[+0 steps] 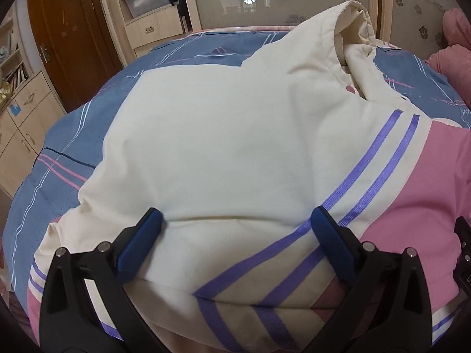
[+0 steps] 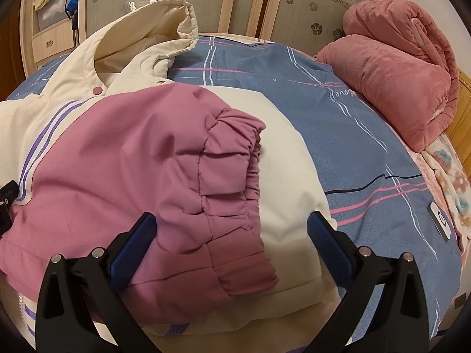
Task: Fold large clothes
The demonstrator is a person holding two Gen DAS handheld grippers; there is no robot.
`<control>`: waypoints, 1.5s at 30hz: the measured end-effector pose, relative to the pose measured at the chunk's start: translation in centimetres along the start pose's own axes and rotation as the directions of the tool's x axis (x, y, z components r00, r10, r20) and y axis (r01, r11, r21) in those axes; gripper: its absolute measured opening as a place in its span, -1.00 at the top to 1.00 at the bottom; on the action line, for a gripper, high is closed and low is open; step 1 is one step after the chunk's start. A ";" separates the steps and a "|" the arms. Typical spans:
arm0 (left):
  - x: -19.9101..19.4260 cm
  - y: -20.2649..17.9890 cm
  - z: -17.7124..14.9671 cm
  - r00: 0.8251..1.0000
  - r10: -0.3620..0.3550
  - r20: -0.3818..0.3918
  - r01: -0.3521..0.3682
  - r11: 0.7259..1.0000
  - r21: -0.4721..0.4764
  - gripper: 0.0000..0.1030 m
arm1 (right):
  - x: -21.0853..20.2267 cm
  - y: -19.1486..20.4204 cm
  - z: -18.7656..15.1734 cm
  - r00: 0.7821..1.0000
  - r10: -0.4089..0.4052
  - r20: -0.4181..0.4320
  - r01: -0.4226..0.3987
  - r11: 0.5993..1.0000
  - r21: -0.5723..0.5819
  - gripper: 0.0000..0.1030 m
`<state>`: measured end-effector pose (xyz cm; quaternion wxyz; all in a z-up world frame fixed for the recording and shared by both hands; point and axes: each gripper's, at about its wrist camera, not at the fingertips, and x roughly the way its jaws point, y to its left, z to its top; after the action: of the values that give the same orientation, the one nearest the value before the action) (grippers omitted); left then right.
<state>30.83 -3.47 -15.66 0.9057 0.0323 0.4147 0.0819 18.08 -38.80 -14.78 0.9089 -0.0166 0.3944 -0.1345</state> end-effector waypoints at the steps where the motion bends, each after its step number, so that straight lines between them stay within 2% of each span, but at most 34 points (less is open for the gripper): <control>1: -0.1 0.1 0.0 1.000 -0.002 -0.001 0.002 1.000 -0.001 -0.96 | 0.0 0.0 0.0 1.000 0.000 0.000 0.000 1.000 0.000 -0.97; 3: -0.6 0.3 0.2 1.000 -0.003 0.012 0.003 1.000 -0.005 -0.96 | 0.0 -0.1 0.0 1.000 -0.001 0.000 0.001 1.000 -0.001 -0.97; 6: -2.3 0.5 0.2 0.995 0.032 0.099 -0.030 0.999 -0.022 -0.96 | 0.0 -0.1 0.0 1.000 0.001 0.000 -0.001 1.000 0.000 -0.97; 9: -3.3 0.8 1.0 0.989 0.010 0.149 -0.004 0.999 -0.040 -0.96 | 0.0 -0.1 0.0 1.000 0.000 0.000 0.000 1.000 0.000 -0.97; 10: -3.0 0.7 1.5 0.990 0.011 0.137 -0.006 0.999 -0.036 -0.96 | 0.0 -0.1 0.0 1.000 0.000 0.000 0.000 1.000 0.000 -0.97; 12: -1.1 0.3 2.5 0.997 0.056 0.058 -0.056 0.998 -0.009 -0.96 | 0.0 0.0 0.0 1.000 0.001 0.000 -0.001 1.000 0.000 -0.97; 14: 1.0 0.3 2.6 0.999 0.043 -0.013 -0.043 0.999 0.002 -0.96 | 0.0 0.0 0.0 1.000 0.002 0.001 -0.002 1.000 0.000 -0.97; 18: 1.3 0.7 2.2 1.000 0.013 0.000 -0.013 1.000 -0.016 -0.96 | -0.1 0.0 0.0 1.000 -0.002 0.002 0.002 1.000 -0.002 -0.97; 26: -0.1 0.6 1.5 0.999 0.015 0.032 -0.015 1.000 -0.008 -0.96 | 0.1 0.0 0.2 1.000 0.009 -0.001 -0.009 1.000 0.003 -0.97; 29: -2.5 0.0 1.4 0.996 -0.039 0.082 0.030 0.993 0.114 -0.96 | 0.5 -0.1 0.3 1.000 0.026 -0.002 -0.026 1.000 0.016 -0.97; 31: -2.5 0.1 1.2 0.994 -0.016 0.110 -0.005 0.982 0.187 -0.96 | 0.4 -0.1 0.2 1.000 0.026 0.003 -0.026 1.000 0.017 -0.97; 32: -1.3 0.6 1.0 0.997 -0.029 0.073 0.015 0.983 0.181 -0.96 | 0.4 -0.1 0.2 1.000 0.025 0.010 -0.025 1.000 0.017 -0.97; 34: 1.0 2.2 0.3 0.990 -0.143 0.008 0.141 0.986 0.094 -0.96 | 0.2 -0.1 0.0 0.999 0.030 0.026 -0.030 0.999 0.022 -0.97; 36: 1.2 2.8 -0.1 0.982 -0.189 0.030 0.186 0.980 0.075 -0.96 | 0.0 -0.3 -0.2 0.998 0.043 0.041 -0.044 0.999 0.031 -0.97; 38: 0.9 3.0 -0.3 0.977 -0.207 0.042 0.204 0.976 0.081 -0.96 | -0.6 -1.6 -0.3 0.992 0.112 0.058 -0.116 0.991 0.069 -0.97; 39: 0.9 3.3 -0.5 0.972 -0.231 0.053 0.227 0.971 0.074 -0.96 | -1.1 -2.6 -0.3 0.988 0.137 0.064 -0.143 0.984 0.104 -0.97; 40: 0.9 3.6 -0.6 0.966 -0.252 0.061 0.248 0.967 0.065 -0.96 | -2.3 -4.4 -0.1 0.986 0.136 0.096 -0.153 0.969 0.195 -0.97; 41: 0.8 4.0 -0.7 0.961 -0.270 0.067 0.267 0.962 0.054 -0.96 | -3.4 -5.9 0.4 0.986 0.107 0.127 -0.139 0.949 0.283 -0.97; 42: 0.7 4.3 -0.7 0.954 -0.288 0.078 0.285 0.958 0.041 -0.96 | -4.4 -7.1 1.2 0.982 0.086 0.170 -0.144 0.920 0.364 -0.97; 43: 0.7 4.3 -0.8 0.953 -0.291 0.083 0.289 0.957 0.036 -0.96 | -5.4 -7.7 3.2 0.969 0.103 0.224 -0.191 0.889 0.417 -0.97; 44: 0.7 4.3 -0.7 0.954 -0.288 0.082 0.286 0.958 0.037 -0.96 | -5.6 -7.5 5.4 0.958 0.142 0.248 -0.238 0.877 0.418 -0.97; 45: 0.7 4.1 -0.7 0.957 -0.280 0.080 0.278 0.960 0.041 -0.96 | -5.1 -6.1 9.3 0.939 0.227 0.260 -0.315 0.871 0.378 -0.97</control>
<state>30.25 0.70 -16.13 0.9244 -0.0099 0.3773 -0.0543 20.03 -44.02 -3.93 0.9374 0.2180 0.2585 -0.0831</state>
